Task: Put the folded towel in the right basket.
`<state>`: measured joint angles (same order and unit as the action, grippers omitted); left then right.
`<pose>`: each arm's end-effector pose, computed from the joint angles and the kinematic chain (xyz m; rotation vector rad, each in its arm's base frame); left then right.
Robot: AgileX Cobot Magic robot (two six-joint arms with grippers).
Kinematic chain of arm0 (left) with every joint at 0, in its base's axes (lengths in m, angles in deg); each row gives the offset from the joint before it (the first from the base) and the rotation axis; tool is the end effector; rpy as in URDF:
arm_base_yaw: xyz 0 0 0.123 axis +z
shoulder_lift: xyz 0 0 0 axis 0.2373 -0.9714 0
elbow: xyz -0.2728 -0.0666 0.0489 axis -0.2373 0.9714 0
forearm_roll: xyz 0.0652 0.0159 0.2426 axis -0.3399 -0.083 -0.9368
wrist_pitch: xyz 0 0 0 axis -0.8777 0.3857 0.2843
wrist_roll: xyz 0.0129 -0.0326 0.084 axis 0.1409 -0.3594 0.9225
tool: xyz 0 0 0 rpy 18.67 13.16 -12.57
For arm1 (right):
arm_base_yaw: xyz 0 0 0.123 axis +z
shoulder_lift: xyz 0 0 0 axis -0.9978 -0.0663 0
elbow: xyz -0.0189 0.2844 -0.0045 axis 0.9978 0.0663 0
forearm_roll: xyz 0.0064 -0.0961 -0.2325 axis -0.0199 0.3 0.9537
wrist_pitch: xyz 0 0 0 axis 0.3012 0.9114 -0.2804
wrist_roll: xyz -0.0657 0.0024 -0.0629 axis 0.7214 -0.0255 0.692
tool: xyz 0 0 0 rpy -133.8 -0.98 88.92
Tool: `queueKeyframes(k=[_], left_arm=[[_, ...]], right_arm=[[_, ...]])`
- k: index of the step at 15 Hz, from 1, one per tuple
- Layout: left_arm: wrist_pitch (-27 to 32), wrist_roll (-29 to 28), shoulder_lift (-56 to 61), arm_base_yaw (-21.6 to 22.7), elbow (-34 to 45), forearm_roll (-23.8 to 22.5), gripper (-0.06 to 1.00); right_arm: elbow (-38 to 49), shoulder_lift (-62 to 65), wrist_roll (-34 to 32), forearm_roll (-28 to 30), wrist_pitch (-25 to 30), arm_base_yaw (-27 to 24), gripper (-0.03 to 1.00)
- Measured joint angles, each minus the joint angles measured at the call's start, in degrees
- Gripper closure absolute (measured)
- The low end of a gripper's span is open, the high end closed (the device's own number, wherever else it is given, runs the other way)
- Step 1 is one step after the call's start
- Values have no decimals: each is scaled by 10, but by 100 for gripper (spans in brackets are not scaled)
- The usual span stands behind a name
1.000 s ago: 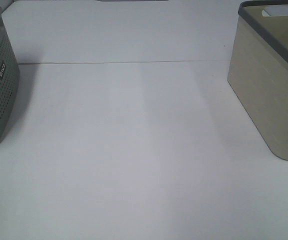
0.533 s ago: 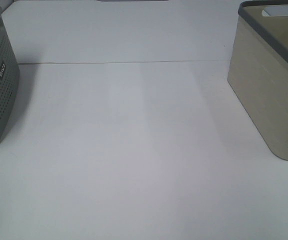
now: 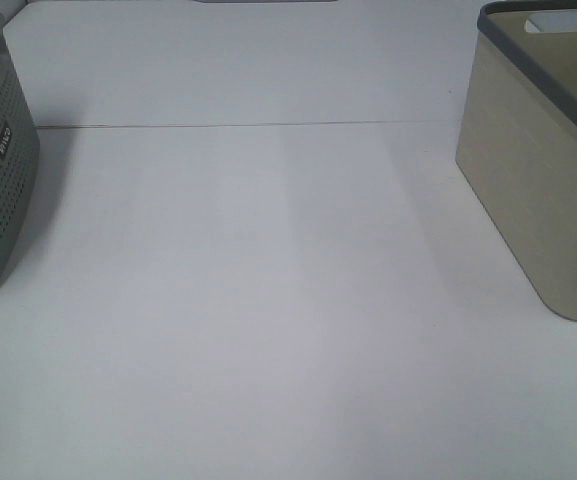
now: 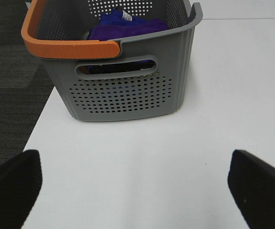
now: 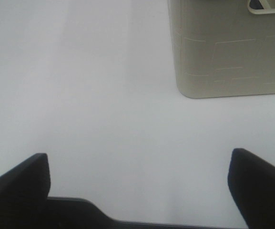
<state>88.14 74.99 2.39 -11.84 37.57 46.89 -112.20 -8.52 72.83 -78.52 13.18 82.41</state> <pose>-0.0067 0.0100 0.2807 -0.1045 2.0127 0.1345 -0.0023 0.0139 0.2615 -0.0688 2.1230 0.0938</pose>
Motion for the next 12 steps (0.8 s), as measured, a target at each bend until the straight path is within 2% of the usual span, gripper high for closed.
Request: queueKeyframes(k=[12], left_arm=[[0, 0, 0, 0, 0, 0, -5]], right_arm=[[0, 0, 0, 1, 0, 0, 0]])
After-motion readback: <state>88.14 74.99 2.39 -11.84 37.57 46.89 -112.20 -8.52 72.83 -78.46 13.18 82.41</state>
